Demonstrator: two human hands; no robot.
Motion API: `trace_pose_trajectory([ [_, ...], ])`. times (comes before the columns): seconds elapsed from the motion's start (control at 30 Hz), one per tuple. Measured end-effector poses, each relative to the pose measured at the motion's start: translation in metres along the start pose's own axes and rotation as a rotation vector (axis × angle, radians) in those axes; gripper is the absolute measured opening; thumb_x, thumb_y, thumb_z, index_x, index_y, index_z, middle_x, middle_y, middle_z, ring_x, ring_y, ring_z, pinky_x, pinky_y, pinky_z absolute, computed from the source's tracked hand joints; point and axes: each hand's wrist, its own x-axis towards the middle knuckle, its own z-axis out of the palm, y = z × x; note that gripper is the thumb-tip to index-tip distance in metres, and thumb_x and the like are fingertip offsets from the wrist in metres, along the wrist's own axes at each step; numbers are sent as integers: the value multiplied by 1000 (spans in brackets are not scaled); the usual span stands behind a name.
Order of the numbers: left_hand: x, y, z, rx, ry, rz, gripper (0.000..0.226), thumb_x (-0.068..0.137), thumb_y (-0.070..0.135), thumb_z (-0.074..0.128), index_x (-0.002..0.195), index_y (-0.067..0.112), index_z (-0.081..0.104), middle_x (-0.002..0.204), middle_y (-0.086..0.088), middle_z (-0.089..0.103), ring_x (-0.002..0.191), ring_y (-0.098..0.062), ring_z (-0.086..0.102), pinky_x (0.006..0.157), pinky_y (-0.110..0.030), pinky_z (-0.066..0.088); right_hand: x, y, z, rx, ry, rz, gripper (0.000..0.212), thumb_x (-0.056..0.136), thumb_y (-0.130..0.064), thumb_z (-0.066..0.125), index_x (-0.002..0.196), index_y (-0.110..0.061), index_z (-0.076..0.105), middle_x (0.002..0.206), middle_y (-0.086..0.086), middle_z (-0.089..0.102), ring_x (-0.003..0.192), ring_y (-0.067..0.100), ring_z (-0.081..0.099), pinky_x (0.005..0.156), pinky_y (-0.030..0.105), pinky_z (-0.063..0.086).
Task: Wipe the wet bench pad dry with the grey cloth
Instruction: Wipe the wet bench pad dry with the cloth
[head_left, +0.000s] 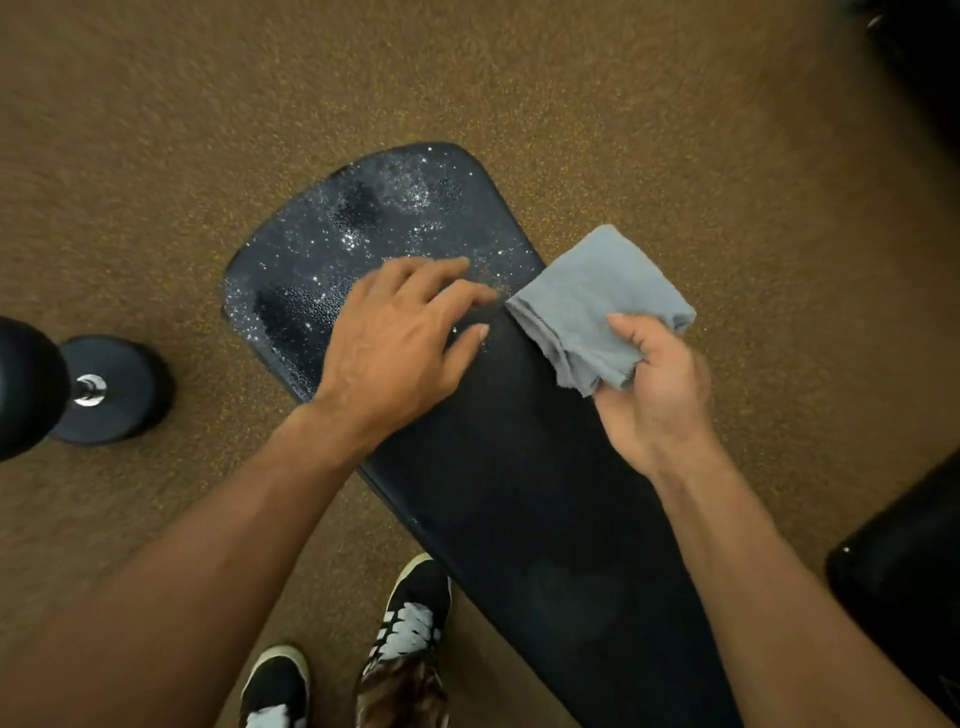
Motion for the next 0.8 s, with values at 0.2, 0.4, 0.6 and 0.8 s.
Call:
trace_pose_trajectory([
  [0.2,-3,-33,9,181,-14,-42,52,101,58,40,140,28,59,152,-10,51,146,-38,37,119,-62,22,16,-19,10,-450,-98,-409,52,92,-2,51,142,-18,52,142,-3,57,132,13,52,114,39,40],
  [0.4,-2,-47,18,224,-17,-31,54,101,61,38,146,33,52,158,-5,44,149,-38,32,115,-74,16,43,42,6,-1860,-357,-732,75,97,-63,22,159,-21,14,167,8,7,153,32,7,121,60,14],
  [0.6,-5,-52,25,285,30,-10,55,103,62,33,150,36,47,161,-2,40,151,-36,29,116,-74,13,59,49,11,-1893,-231,-721,67,98,-66,21,157,-40,5,168,3,-5,152,38,0,118,65,15],
  [0.8,-5,-54,28,300,50,4,55,103,62,34,150,36,48,162,-1,40,151,-36,30,116,-74,13,62,54,8,-1890,-344,-863,61,103,-42,38,158,-26,18,167,2,11,153,34,4,120,59,19],
])
